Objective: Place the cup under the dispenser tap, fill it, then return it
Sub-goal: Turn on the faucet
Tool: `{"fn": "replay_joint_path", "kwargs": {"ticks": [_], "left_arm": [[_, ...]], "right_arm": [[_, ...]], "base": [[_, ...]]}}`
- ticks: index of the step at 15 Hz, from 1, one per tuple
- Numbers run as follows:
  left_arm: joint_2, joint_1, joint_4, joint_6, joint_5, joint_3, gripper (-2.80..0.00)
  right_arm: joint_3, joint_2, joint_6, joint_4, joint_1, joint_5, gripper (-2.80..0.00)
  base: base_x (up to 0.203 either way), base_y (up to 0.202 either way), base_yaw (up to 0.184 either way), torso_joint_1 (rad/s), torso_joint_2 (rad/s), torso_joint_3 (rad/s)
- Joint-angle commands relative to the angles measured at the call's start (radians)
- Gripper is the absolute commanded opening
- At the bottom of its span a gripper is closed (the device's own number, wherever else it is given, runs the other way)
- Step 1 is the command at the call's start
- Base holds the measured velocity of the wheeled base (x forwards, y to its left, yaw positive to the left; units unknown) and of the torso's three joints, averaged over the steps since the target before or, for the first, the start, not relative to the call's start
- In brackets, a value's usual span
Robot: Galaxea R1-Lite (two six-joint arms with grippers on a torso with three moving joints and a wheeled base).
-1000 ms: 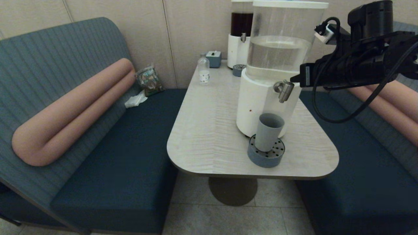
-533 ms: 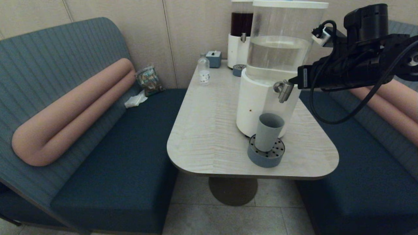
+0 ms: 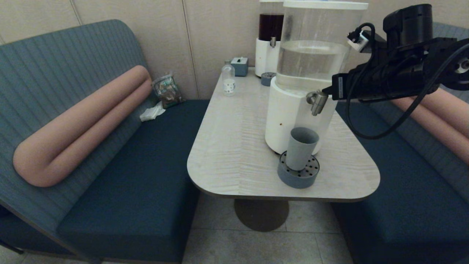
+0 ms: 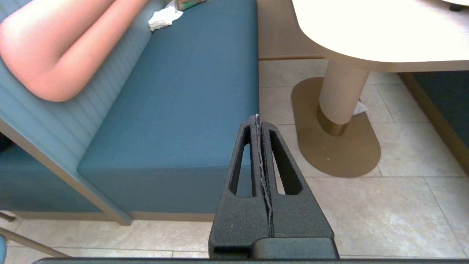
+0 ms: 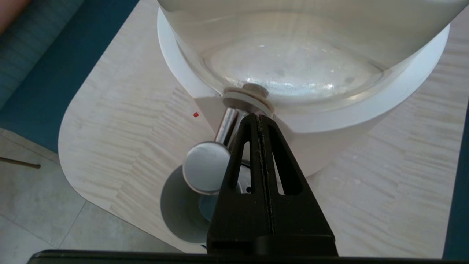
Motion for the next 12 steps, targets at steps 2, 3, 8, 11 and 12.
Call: {"fn": "replay_joint_path", "kwargs": {"ticks": [2,3,8,11,12], "left_arm": [[0.0,0.0,0.0,0.001,0.0,0.0,-2.8],[0.0,0.0,0.0,0.001,0.0,0.0,-2.8],[0.0,0.0,0.0,0.001,0.0,0.0,-2.8],[0.0,0.0,0.0,0.001,0.0,0.0,-2.8],[0.0,0.0,0.0,0.001,0.0,0.0,-2.8]], "right_arm": [[-0.007,0.006,-0.001,0.005,0.001,0.003,-2.8],[-0.01,0.008,0.0,0.005,0.008,0.003,-2.8],[-0.027,0.016,-0.001,0.008,0.018,0.003,-2.8],[-0.039,0.017,-0.001,0.008,0.018,0.003,-2.8],[-0.048,0.018,-0.001,0.01,0.018,0.005,-2.8]], "base": [[0.0,0.0,0.0,0.0,0.0,0.0],[0.0,0.0,0.0,0.0,0.0,0.0],[0.0,0.0,0.0,0.0,0.0,0.0],[0.0,0.0,0.0,0.0,0.0,0.0],[0.0,0.0,0.0,0.0,0.0,0.0]]}}
